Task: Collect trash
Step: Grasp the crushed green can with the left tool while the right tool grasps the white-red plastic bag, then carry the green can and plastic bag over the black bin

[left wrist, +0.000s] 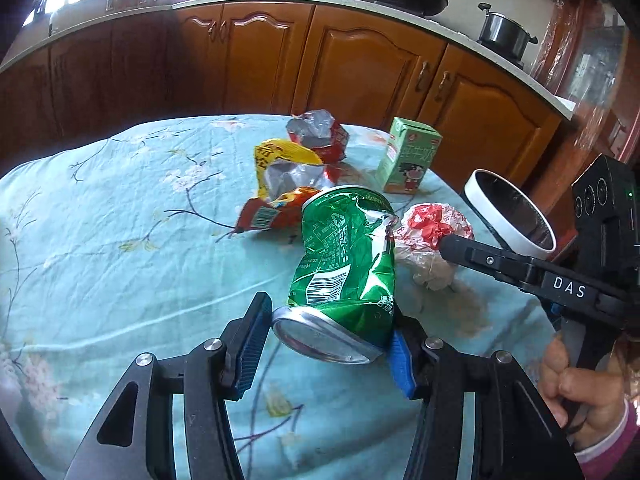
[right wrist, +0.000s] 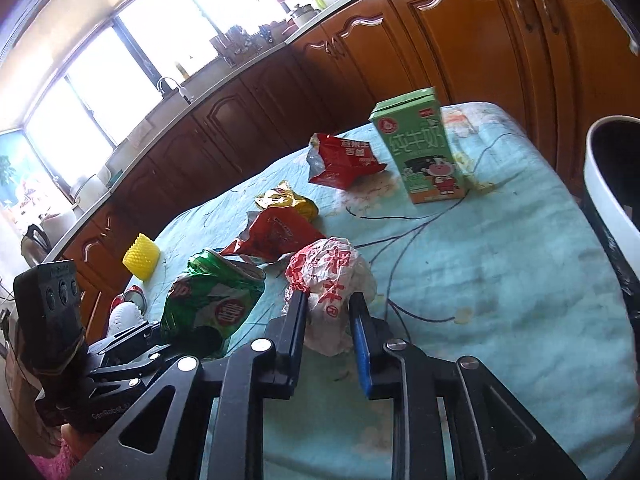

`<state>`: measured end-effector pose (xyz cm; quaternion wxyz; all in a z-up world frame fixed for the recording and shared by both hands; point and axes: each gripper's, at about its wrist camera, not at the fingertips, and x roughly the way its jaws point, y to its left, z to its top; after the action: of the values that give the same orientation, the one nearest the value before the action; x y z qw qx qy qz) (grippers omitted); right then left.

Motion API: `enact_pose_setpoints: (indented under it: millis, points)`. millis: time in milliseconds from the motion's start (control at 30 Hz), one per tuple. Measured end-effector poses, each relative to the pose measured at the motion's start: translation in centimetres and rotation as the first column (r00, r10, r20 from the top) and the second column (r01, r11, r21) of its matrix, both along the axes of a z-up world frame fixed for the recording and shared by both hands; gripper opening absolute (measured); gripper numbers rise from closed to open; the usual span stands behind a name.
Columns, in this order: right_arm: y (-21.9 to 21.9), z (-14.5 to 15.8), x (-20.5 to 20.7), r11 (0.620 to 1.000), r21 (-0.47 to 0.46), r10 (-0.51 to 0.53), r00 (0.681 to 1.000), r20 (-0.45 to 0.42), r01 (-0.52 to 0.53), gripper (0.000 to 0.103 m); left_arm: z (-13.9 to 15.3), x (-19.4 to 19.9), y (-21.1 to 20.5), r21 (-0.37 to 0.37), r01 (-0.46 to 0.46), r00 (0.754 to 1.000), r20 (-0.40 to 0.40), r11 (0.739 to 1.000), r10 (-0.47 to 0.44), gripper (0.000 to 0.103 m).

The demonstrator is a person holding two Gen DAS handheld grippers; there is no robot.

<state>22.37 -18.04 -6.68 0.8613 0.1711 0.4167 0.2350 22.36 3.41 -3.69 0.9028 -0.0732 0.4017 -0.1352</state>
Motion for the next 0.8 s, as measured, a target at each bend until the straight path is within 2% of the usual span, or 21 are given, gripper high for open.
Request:
enact_pose_setpoints:
  millis: [133,467,800]
  points:
    - [-3.1,0.7,-1.4,0.999,0.008,-0.054,0.998,0.012,0.054,0.022,0.2,-0.1,-2.3,-0.036,0.041,0.999,-0.004,0.999,-0.041,0.052]
    - [-10.7,2.0,-4.2,0.981,0.013,-0.194,0.98,0.033,0.194,0.022,0.3,1.1,-8.1,-0.046,0.132,0.991,-0.011,0.99,-0.133,0.052]
    - [-15.3,2.1,-5.8,0.961,0.019,-0.277,0.96,0.04,0.277,0.022,0.3,2.8,-12.1,-0.05,0.178,0.984,-0.012,0.983,-0.179,0.052]
